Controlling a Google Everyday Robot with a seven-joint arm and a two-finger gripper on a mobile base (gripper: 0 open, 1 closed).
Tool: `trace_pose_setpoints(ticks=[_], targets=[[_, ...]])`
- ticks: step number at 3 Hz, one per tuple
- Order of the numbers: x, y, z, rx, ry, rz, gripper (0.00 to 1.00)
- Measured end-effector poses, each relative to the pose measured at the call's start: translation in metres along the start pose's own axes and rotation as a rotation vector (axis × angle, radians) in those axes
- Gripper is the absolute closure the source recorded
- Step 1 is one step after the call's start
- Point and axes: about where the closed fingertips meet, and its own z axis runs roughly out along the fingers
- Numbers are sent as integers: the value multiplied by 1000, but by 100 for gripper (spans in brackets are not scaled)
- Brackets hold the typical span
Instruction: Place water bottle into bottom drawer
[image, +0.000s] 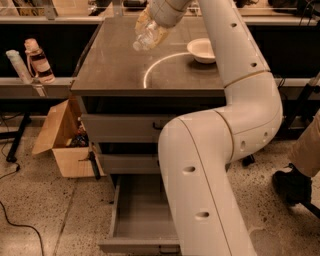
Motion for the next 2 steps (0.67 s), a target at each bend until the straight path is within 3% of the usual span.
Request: trace_pose_setpoints(ticks=[2], targets=[[0,10,-28,30,-2,-1,100]])
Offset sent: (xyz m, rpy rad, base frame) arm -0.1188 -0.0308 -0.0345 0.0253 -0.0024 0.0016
